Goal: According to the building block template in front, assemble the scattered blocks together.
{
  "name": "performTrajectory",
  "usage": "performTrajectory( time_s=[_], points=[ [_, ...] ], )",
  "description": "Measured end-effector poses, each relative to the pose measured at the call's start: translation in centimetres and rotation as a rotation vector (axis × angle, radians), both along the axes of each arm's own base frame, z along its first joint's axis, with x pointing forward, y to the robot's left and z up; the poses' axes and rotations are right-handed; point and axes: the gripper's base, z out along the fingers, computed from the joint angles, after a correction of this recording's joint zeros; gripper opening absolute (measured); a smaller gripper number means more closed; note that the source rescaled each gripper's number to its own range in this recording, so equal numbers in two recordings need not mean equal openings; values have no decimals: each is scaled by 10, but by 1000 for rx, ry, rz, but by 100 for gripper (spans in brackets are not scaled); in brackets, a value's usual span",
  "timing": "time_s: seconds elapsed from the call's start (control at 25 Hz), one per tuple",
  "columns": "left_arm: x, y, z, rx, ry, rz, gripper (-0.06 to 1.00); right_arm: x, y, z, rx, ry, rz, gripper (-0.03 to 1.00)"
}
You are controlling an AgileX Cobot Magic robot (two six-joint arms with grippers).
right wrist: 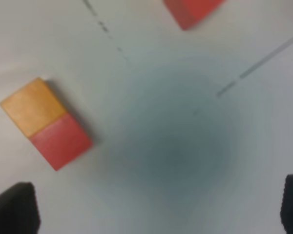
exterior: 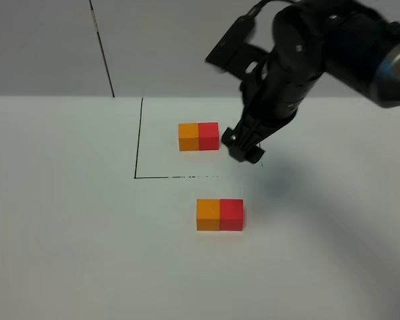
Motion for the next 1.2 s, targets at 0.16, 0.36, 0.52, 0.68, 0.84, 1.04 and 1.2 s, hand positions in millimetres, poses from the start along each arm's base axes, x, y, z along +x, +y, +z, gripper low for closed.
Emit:
performTrajectory(
  time_s=[0.16,0.36,0.52,0.68,0.84,1.04,1.2],
  points=[
    [0,0,0,0,0,0,24,-10,-48,16,51,-29,-184,100],
    [0,0,0,0,0,0,24,-45,-106,18,186,-73,-459,100],
    [0,0,0,0,0,0,24,-87,-148,9,251,-66,-670,100],
    [0,0,0,0,0,0,24,-131,-179,-7,248,-47,-784,100],
    [0,0,0,0,0,0,24,-177,-200,-25,243,-44,-871,100],
    [0,0,0,0,0,0,24,-231,-203,-26,290,-106,-881,100],
    [0,0,0,0,0,0,24,-270,-204,-18,339,-166,-884,100]
  ],
)
